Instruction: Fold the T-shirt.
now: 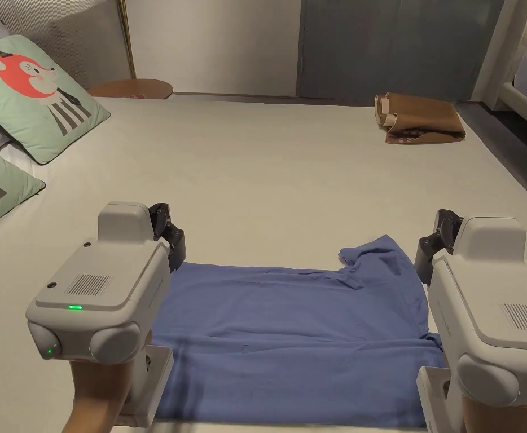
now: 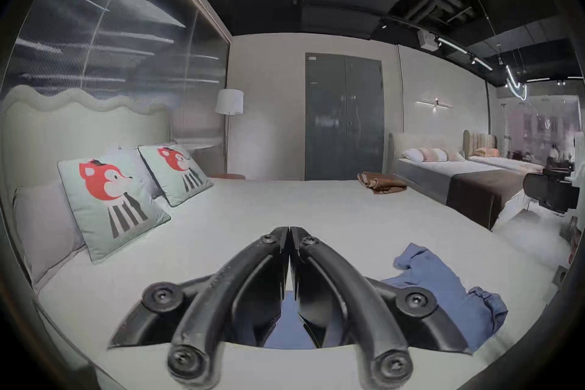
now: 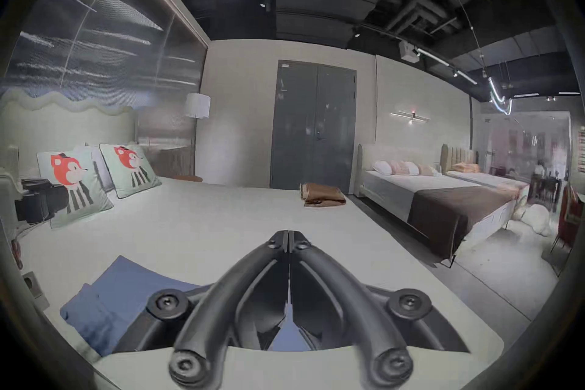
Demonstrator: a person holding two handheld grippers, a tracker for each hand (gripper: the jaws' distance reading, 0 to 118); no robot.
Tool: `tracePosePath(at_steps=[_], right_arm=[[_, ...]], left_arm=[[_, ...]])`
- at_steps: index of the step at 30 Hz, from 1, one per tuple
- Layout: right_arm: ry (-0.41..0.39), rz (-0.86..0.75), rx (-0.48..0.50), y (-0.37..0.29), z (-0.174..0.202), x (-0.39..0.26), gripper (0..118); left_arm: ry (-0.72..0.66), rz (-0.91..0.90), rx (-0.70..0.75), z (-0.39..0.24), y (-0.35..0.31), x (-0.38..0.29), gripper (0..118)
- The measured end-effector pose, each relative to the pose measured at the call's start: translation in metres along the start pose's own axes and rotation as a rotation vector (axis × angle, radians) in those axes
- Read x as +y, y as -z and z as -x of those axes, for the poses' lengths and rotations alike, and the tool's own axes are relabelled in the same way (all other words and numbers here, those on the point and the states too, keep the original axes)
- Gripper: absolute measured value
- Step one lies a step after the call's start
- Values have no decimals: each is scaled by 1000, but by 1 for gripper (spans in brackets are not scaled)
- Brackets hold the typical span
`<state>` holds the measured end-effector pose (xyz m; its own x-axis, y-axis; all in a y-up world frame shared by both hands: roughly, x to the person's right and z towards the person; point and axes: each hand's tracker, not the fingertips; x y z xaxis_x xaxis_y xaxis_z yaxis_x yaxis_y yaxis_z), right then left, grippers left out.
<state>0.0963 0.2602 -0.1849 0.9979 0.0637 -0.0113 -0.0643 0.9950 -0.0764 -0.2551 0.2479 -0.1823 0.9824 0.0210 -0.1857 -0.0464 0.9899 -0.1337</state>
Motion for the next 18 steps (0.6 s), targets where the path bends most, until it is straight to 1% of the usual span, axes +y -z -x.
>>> tracePosePath(at_steps=[2,4,7,12,16,17,18], right_arm=[[0,3,7,5,1,2,0],[-2,7,10,12,2,1,0],[-4,20,21,23,4,1,0],[-11,49,22,53,5,-7,0],[-12,88,23,79,4,-17,0],[-17,98,20,86,4,-21,0],[-22,112,17,92,4,-25,0]], left_arm=[[8,51,5,6,16,1,0],[-15,130,10,13,40,2,0],[-6,314,-24,27,93,0,0],[-124,489,-9,56,173,-12,0],[-74,624,32,71,231,-38,0],[-99,678,18,76,244,-46,1],[-104,724,11,78,253,-52,8]])
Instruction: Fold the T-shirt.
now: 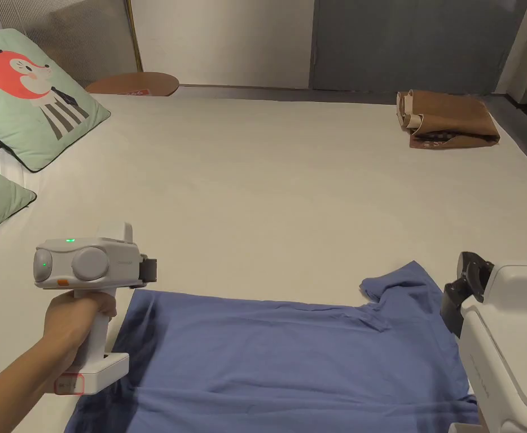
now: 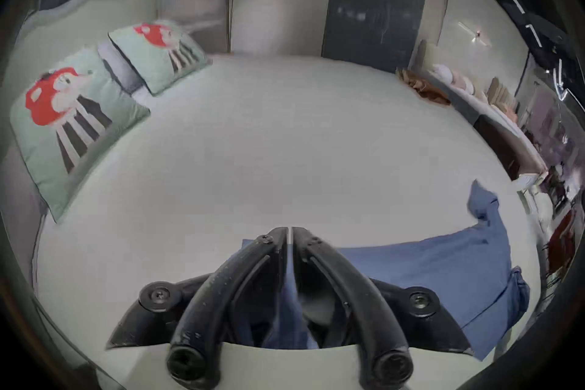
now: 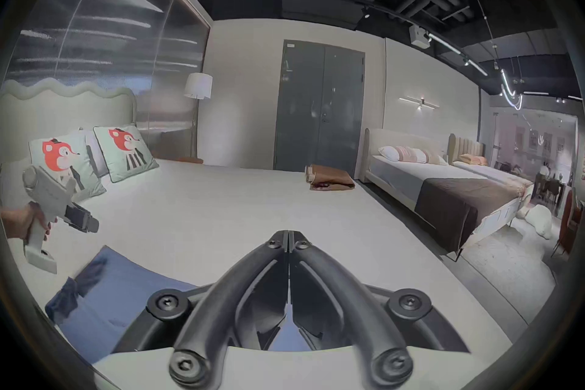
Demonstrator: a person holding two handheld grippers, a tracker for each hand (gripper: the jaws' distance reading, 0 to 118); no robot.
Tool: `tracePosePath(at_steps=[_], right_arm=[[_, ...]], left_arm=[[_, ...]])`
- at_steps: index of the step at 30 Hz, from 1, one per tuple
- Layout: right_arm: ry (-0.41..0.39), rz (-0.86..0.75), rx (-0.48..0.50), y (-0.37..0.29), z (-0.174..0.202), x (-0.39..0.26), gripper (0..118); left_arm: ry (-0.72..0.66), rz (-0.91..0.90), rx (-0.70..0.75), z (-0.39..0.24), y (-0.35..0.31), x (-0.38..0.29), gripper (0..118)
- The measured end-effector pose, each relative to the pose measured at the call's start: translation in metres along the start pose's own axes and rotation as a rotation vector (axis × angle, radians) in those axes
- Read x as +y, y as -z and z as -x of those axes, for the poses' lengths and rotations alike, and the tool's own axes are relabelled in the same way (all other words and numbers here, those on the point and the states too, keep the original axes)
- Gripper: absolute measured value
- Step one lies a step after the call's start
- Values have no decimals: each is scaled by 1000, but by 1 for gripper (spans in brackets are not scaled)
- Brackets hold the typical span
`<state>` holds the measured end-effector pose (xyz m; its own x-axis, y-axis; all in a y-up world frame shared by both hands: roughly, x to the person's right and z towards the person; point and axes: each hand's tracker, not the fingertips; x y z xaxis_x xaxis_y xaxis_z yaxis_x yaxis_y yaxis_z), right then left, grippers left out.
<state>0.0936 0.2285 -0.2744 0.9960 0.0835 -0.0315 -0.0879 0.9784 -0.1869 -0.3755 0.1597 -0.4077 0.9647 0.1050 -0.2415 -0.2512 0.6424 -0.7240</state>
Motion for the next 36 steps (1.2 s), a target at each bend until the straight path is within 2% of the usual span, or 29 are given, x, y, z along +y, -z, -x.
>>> tracePosePath(at_steps=[1,2,3,4,5,7,9,10,11,12,14,15,16,17,18,20,23,24,26,27,28,29,30,31,36], right_arm=[[-1,15,-2,7,-1,-3,0],[2,25,-3,13,-1,-7,0],[2,42,-6,18,-2,-11,0],[1,59,-8,26,-3,-19,0],[2,67,-10,30,-5,-24,0],[0,89,-13,37,-6,-29,0],[-1,100,-18,38,-7,-30,0],[-2,105,-19,40,-8,-32,0],[-3,108,-20,41,-8,-33,0],[-4,112,-22,40,-9,-34,0],[-7,121,-24,41,-12,-35,0],[-9,123,-24,42,-14,-36,0],[-10,126,-26,42,-16,-37,0],[-13,132,-26,45,-19,-37,0],[-14,138,-26,49,-22,-37,0],[13,167,-12,58,-29,-34,0],[54,258,-3,90,-46,-32,2],[80,286,4,104,-53,-32,10],[98,413,14,140,-64,-36,47],[125,468,20,157,-68,-42,56],[116,532,24,174,-74,-47,56],[120,582,25,189,-75,-55,86],[116,629,19,204,-75,-64,102],[92,666,11,213,-73,-71,108],[39,773,7,233,-60,-100,106]], left_arm=[[-20,9,15,2,10,0,28],[-23,20,14,2,19,-1,64],[-30,46,10,2,28,-2,88],[-45,58,15,1,36,-3,102],[-51,66,11,5,39,-6,105],[-44,71,5,1,48,-9,104],[-29,82,5,-1,53,-14,96],[-10,87,6,-7,56,-17,85],[6,94,6,-12,59,-20,66],[34,111,10,-18,63,-23,55],[113,112,67,-23,66,-31,48],[164,77,86,-29,62,-35,33],[196,56,90,-34,59,-37,12],[196,52,36,-30,55,-37,4],[192,58,-3,-32,50,-37,3],[210,19,58,-37,39,-38,3],[213,-47,38,-27,19,-36,3],[192,-55,8,-23,11,-35,3],[166,-81,-27,-19,-4,-32,3],[161,-86,-41,-17,-10,-32,3],[160,-96,-50,-15,-16,-32,3],[160,-106,-59,-16,-18,-29,3],[164,-104,-63,-15,-21,-27,3],[169,-105,-65,-14,-22,-27,3],[179,-105,-76,-12,-22,-26,3]])
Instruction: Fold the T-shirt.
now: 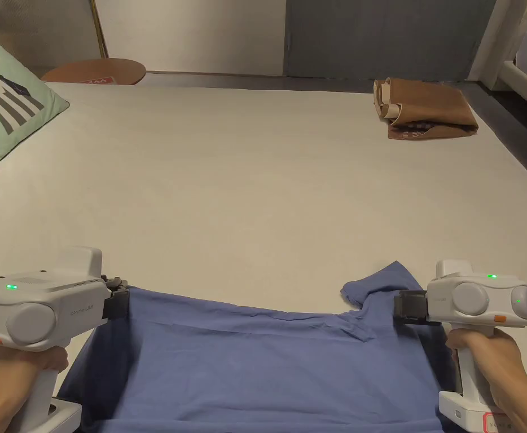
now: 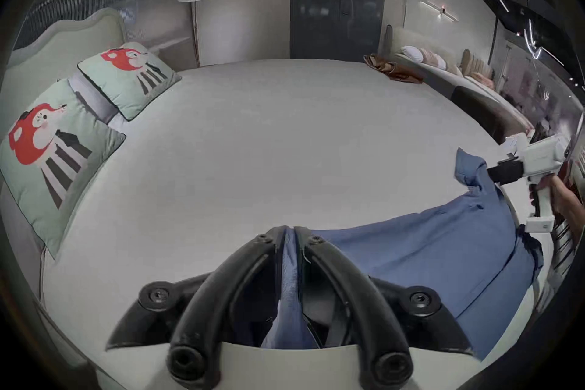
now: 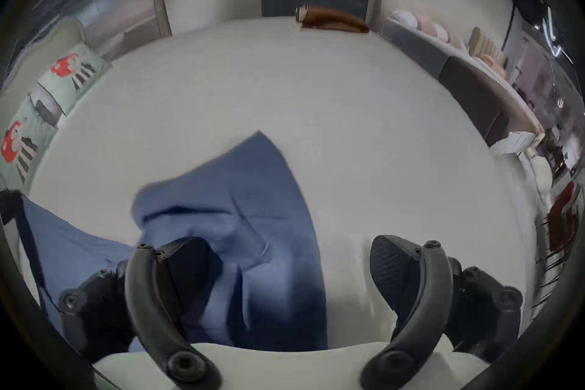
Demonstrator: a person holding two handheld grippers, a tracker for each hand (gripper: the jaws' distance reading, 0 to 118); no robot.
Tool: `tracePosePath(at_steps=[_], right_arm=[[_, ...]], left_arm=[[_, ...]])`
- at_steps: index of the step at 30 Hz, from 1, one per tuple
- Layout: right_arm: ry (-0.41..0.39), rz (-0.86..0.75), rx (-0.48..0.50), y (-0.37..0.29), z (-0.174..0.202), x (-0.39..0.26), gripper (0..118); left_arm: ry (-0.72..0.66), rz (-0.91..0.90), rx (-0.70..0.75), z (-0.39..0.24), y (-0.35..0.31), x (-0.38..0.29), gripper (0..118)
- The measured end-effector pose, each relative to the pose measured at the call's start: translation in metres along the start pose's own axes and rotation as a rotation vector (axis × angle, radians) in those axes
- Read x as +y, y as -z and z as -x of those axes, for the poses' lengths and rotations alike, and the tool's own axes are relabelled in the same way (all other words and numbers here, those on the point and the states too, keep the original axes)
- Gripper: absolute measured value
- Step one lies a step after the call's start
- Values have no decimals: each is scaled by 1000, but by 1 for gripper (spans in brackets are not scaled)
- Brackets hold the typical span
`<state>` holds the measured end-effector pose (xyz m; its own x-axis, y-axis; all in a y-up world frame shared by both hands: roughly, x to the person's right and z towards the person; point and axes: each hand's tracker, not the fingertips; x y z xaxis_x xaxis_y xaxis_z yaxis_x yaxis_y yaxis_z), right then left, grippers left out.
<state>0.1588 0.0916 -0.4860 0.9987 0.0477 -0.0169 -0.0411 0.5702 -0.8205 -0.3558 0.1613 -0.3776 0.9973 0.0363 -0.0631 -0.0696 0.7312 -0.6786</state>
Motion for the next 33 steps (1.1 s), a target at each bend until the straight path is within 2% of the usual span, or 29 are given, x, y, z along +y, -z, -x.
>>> tracePosePath(at_steps=[1,4,5,6,7,8,9,14,21,26,28,33], right_arm=[[-6,3,-2,3,3,-3,104],[-51,11,16,5,13,-10,84],[-63,-19,7,-2,14,-10,74],[-77,-26,16,-7,16,-10,59],[-87,-26,21,-9,16,-9,38],[-122,-34,-7,-13,17,-10,4],[-149,-52,-10,-19,16,-11,5],[-33,-187,50,-74,0,-18,5],[13,-349,157,-174,-23,-52,5],[46,-395,228,-225,-36,-96,5],[42,-399,233,-243,-31,-115,5],[55,-378,234,-242,-36,-168,5]], left_arm=[[-1,0,0,-1,0,-1,3],[-5,5,4,2,0,-4,3],[-5,5,6,-1,-3,-6,3],[-6,8,7,-1,-3,-6,3],[-7,9,10,-1,-4,-8,3],[-10,7,11,0,-5,-9,3],[-13,6,12,-2,-8,-11,3],[-25,-17,28,-1,-25,-19,3],[-61,-49,51,10,-69,-38,3],[-100,-52,43,21,-105,-62,3],[-100,-48,39,21,-118,-76,3],[-121,-3,30,26,-136,-116,3]])
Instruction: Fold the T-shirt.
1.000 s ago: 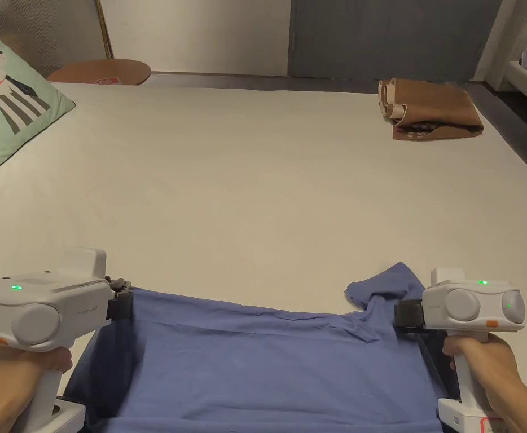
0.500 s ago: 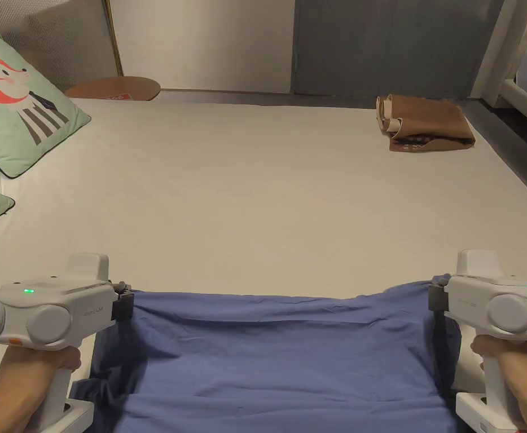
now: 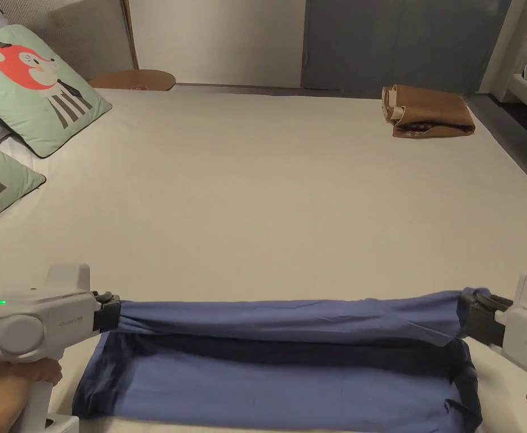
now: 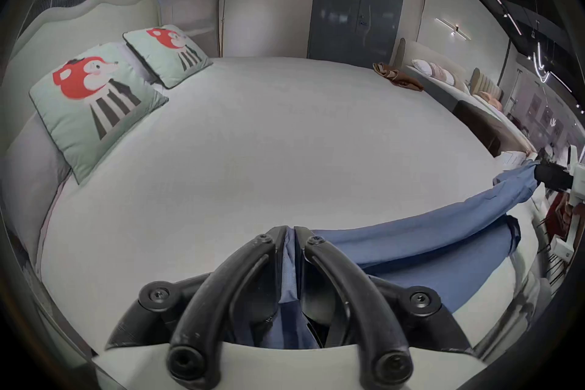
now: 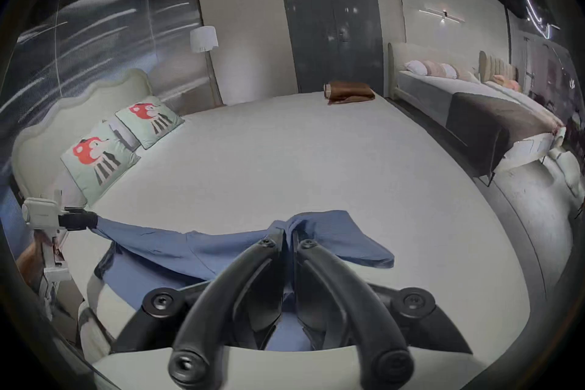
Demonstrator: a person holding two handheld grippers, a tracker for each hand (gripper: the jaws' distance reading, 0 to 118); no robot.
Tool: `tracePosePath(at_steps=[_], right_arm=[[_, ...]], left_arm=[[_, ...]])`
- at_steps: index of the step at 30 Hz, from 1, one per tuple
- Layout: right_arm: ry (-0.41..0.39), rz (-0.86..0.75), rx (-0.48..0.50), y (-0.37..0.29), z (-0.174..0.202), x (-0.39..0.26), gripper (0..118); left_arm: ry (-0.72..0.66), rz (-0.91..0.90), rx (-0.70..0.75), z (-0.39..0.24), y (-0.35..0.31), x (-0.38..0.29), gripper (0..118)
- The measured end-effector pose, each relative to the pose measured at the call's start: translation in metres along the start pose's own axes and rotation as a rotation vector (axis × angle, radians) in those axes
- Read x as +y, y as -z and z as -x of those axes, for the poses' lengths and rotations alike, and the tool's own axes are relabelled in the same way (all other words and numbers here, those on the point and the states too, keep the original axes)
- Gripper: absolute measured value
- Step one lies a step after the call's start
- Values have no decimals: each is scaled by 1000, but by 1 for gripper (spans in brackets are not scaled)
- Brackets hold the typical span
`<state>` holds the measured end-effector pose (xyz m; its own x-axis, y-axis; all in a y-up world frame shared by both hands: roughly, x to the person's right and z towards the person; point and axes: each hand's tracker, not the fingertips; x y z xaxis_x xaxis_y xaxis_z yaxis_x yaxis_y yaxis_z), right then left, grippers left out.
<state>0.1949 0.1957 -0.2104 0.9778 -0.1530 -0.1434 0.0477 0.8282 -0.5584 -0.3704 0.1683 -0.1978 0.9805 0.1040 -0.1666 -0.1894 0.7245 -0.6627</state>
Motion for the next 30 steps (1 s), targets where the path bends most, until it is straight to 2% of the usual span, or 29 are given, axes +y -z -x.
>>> tracePosePath(at_steps=[3,6,10,15,19,20,21,22,23,24,25,30], right_arm=[[-15,46,-34,-6,2,-27,5],[52,111,-59,-2,-5,-57,5],[88,159,-104,-1,-10,-90,5],[105,195,-144,14,-13,-101,5],[91,163,-167,5,0,-89,7],[73,144,-173,1,5,-82,17],[45,108,-179,-3,12,-73,34],[17,70,-180,-7,19,-64,57],[-1,30,-172,-13,26,-54,87],[-19,-20,-162,-17,34,-44,104],[-33,-76,-153,-23,42,-35,113],[-109,-326,-171,-49,88,9,113]], left_arm=[[-11,38,8,3,-2,-28,3],[-48,77,13,4,-2,-53,3],[-70,128,20,6,-1,-81,3],[-72,149,25,7,4,-96,3],[-89,139,38,-1,-3,-86,10],[-101,127,40,-6,-7,-81,27],[-109,101,30,-9,-11,-75,50],[-109,66,11,-13,-16,-67,75],[-118,26,-11,-17,-21,-57,102],[-125,-20,-37,-24,-26,-51,109],[-133,-87,-48,-29,-33,-41,108],[-70,-381,-73,-71,-71,2,108]])
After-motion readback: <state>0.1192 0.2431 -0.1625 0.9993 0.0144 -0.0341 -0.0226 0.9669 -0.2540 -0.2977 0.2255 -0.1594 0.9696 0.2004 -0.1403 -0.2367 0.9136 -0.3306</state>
